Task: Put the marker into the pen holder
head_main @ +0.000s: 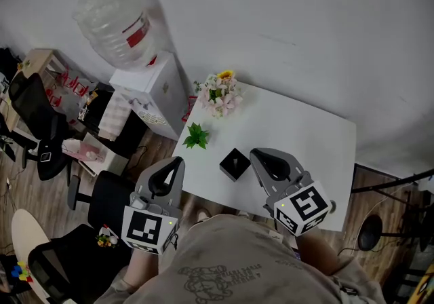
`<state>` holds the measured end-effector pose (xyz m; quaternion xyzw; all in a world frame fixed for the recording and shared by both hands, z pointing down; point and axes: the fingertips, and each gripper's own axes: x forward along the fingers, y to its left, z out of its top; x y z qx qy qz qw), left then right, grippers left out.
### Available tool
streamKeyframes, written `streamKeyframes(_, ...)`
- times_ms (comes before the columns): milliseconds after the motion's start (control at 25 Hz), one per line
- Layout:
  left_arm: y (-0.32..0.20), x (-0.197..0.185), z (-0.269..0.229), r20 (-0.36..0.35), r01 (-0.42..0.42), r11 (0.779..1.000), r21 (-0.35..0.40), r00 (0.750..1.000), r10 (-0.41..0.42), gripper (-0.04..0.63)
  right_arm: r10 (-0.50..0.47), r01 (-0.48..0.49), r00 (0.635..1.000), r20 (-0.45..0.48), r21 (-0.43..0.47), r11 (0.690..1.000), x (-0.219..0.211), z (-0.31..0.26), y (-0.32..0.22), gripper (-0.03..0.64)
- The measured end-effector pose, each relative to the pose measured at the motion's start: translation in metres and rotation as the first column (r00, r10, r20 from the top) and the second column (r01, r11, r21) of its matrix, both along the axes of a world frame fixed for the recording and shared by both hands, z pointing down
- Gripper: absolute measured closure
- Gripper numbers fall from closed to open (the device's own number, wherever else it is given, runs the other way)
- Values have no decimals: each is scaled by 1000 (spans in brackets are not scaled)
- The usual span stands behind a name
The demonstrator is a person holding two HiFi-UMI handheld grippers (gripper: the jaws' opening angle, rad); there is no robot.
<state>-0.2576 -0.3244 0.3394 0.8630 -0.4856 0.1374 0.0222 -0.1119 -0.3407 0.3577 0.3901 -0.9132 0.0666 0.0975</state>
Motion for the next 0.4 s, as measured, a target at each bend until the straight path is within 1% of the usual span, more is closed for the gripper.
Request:
streamKeyframes(120, -3, -2, -2, -7, 4, 999, 34, 1000, -4, 595, 19, -19, 1000, 14, 13, 1000, 8, -6, -5, 589)
streamKeyframes(240, -4, -5, -4, 1, 13, 999, 38, 1000, -13, 595, 48, -50, 998, 40, 32, 998, 20, -16, -11, 589)
streamKeyframes(400, -8, -6, -12, 8, 7, 998, 70, 1000, -8, 595, 68, -70, 997, 41, 54, 996, 30, -27, -15, 589)
